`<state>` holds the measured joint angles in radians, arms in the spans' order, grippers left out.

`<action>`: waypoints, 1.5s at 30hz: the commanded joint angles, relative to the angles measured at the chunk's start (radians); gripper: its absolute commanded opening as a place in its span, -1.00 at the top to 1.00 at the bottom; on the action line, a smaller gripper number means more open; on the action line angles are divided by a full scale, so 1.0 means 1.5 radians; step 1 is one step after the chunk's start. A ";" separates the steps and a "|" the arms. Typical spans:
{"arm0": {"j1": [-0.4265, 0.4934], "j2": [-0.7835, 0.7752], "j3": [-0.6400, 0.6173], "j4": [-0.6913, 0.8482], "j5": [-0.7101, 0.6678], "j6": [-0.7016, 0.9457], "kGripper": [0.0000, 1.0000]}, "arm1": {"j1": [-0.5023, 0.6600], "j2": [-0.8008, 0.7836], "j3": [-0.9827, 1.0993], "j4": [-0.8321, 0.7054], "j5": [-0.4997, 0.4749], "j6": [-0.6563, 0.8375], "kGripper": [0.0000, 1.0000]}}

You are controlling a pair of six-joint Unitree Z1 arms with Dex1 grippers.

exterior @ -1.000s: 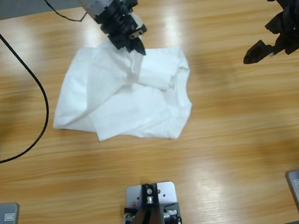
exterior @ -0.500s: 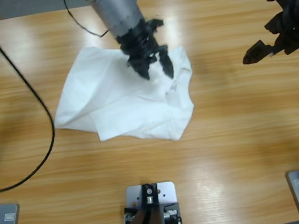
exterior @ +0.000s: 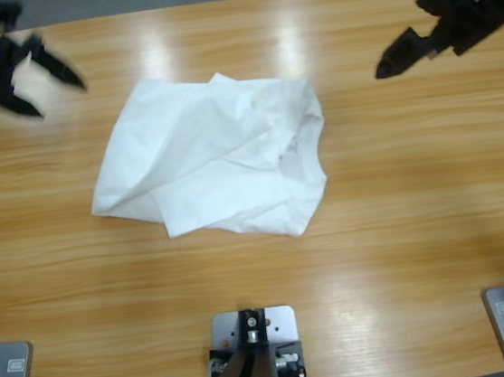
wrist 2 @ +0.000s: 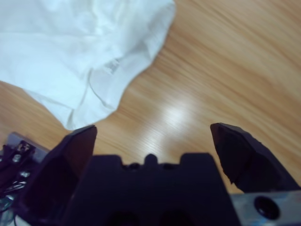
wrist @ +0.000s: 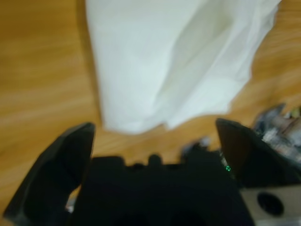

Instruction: Fold clothes

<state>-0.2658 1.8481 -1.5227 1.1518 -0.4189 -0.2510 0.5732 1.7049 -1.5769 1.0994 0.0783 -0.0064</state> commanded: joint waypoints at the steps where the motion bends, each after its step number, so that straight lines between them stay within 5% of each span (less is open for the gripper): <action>1: 0.008 -0.009 0.146 -0.086 -0.011 0.032 -1.00 | 0.047 0.308 -0.410 0.180 0.045 -0.046 -1.00; 6: 0.006 0.019 0.139 -0.086 -0.011 0.059 -1.00 | 0.069 0.465 -0.672 0.269 0.085 -0.042 -0.99; 18: 0.005 0.086 0.144 -0.090 -0.003 0.104 -1.00 | 0.114 0.608 -0.781 0.287 0.138 -0.047 -1.00; 31: -0.010 0.108 0.142 -0.090 -0.003 0.116 -1.00 | 0.108 0.626 -0.870 0.319 0.088 -0.035 -0.96; 32: -0.011 0.109 0.142 -0.090 -0.003 0.116 -1.00 | 0.108 0.624 -0.869 0.325 0.086 -0.031 -0.81; 33: -0.011 0.109 0.142 -0.090 -0.003 0.116 -1.00 | 0.109 0.623 -0.869 0.331 0.082 -0.030 -0.40; 35: -0.011 0.109 0.143 -0.089 -0.003 0.116 -0.99 | 0.111 0.617 -0.865 0.339 0.080 -0.029 0.85; 36: -0.012 0.108 0.145 -0.089 -0.003 0.118 -0.99 | 0.112 0.611 -0.860 0.340 0.080 -0.029 1.00; 45: -0.015 0.100 0.154 -0.088 -0.003 0.123 -0.98 | 0.114 0.537 -0.758 0.342 0.063 -0.004 1.00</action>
<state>-0.2779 1.9602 -1.3260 1.0287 -0.4193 -0.0761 0.7373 2.5869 -2.6263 1.5088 0.2134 -0.0585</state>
